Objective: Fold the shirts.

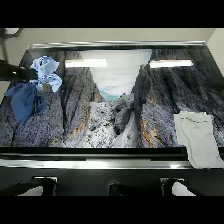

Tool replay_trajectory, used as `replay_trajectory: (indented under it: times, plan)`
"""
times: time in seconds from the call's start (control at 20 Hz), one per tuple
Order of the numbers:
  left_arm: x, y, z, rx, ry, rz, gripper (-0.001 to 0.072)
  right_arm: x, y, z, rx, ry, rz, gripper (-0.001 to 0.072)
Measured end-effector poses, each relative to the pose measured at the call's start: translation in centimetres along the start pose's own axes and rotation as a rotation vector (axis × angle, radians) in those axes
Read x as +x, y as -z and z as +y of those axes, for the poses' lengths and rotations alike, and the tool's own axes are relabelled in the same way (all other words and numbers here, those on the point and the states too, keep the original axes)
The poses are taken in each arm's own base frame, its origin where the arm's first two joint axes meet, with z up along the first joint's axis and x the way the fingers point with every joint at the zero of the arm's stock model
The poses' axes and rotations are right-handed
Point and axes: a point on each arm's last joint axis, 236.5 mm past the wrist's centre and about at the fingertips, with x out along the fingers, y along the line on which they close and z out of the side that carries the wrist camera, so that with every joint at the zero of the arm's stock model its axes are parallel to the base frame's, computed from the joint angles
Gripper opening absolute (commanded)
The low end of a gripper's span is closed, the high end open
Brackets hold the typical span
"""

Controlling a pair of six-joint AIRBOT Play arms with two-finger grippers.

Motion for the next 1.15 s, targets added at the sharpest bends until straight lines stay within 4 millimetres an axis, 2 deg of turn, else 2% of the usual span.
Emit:
replay_trajectory:
  times: [0.05,0.1,0.2,0.3,0.4,0.55,1.15]
  plan:
    - [2.2,2.3,-0.7,0.013,-0.009,0.113,0.0711,1.5,1.6,3.8,-0.074,-0.041,0.059,0.0688]
    - [4.0,5.0,-1.8,0.02,0.004,0.231,0.0714,2.8,3.9,6.7,-0.133,-0.069,0.138,0.0687]
    - [6.2,10.6,-5.3,0.024,0.104,0.437,0.0713,5.1,9.1,10.5,-0.228,-0.093,0.32,0.0688]
    - [6.9,13.6,-7.6,0.005,0.171,0.502,0.0713,6.1,13.1,12.6,-0.298,-0.099,0.455,0.069]
    - [7.1,14.4,-8.3,-0.02,0.194,0.479,0.0713,6.7,15.0,12.9,-0.345,-0.064,0.514,0.0687]
    - [6.8,14.4,-8.9,-0.038,0.214,0.437,0.0714,7.0,16.0,12.6,-0.388,-0.015,0.548,0.0687]
    - [7.0,14.4,-9.0,-0.049,0.217,0.411,0.0714,7.2,16.6,12.1,-0.419,0.027,0.566,0.0687]
